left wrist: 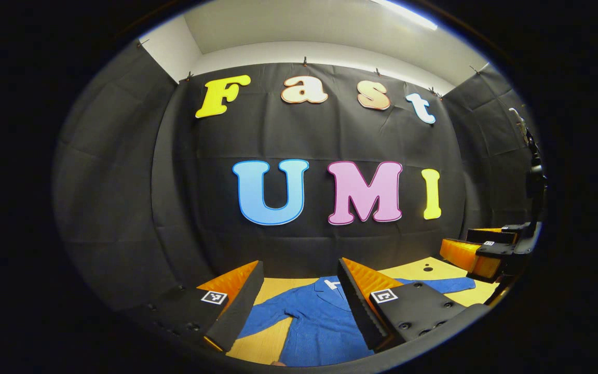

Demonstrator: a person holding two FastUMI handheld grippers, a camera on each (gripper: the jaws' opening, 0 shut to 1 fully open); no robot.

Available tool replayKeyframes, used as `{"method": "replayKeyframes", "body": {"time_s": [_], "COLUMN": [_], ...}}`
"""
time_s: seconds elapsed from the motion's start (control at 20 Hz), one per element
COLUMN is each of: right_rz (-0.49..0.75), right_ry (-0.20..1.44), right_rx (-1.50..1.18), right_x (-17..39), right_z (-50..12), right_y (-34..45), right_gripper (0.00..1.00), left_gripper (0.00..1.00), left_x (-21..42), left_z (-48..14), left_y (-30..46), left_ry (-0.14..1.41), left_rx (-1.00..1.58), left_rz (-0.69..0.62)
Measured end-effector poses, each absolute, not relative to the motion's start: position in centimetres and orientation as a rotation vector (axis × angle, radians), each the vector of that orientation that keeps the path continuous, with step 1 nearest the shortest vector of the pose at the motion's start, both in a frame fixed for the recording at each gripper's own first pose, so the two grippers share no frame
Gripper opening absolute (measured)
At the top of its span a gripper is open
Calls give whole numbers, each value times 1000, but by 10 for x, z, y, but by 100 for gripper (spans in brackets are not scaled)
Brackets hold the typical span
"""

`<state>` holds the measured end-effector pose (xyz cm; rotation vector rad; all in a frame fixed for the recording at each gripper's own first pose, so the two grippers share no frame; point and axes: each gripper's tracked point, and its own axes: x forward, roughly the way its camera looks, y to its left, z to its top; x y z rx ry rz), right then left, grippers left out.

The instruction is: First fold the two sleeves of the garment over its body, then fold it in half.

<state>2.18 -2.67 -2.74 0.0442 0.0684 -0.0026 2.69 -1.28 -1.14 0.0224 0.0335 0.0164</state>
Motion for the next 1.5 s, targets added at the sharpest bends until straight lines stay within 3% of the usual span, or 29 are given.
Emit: {"method": "replayKeyframes", "body": {"time_s": [0.9, 1.5], "right_rz": [-72, -86], "right_ry": [138, 282], "right_rx": [68, 73], "right_x": [21, 39], "right_z": [-56, -143], "right_y": [-84, -126], "right_gripper": [96, 97], "left_gripper": [83, 82], "left_x": [44, 55], "left_z": [-22, -37], "left_y": [-53, -89], "left_ry": [70, 112], "left_rx": [35, 51], "left_rz": [-24, -24]}}
